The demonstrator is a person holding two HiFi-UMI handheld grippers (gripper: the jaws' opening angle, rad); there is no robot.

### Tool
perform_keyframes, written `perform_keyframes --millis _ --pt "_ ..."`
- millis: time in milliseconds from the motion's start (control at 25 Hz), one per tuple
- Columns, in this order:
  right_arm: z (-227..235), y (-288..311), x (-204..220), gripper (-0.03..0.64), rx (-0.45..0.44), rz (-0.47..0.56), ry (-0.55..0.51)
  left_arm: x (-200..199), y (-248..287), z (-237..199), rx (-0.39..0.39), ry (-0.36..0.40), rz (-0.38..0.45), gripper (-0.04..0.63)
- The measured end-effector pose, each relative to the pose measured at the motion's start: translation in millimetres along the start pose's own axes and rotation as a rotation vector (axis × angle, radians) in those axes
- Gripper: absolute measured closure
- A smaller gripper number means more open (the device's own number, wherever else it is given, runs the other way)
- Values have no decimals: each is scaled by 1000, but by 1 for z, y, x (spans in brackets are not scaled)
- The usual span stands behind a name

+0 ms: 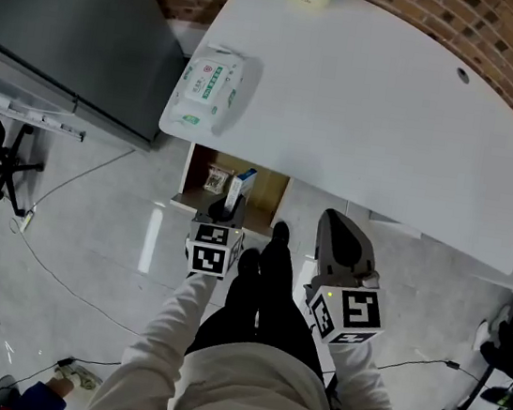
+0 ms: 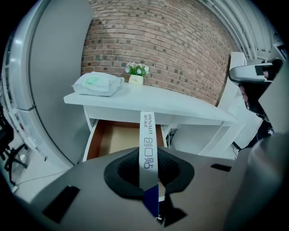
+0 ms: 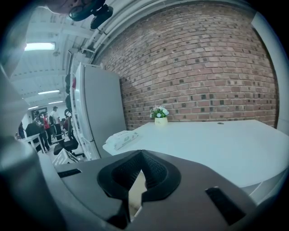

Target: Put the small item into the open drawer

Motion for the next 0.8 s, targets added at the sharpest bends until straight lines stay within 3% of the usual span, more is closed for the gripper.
perform_keyframes --millis 440,800 --pt "8 23 8 591 -17 -42 15 30 59 -11 -43 9 -140 526" --pt "16 34 15 591 -19 -64 32 42 96 -8 -58 5 -205 526"
Point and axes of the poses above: the fingertips, and each gripper's own axes: y forward along the fingers, z to its right, x out of its underside, the point moved 9 cm from there along -y, backward along the fingers, and after that the axes turned 2 degrees about z, right-handed, at the moved point
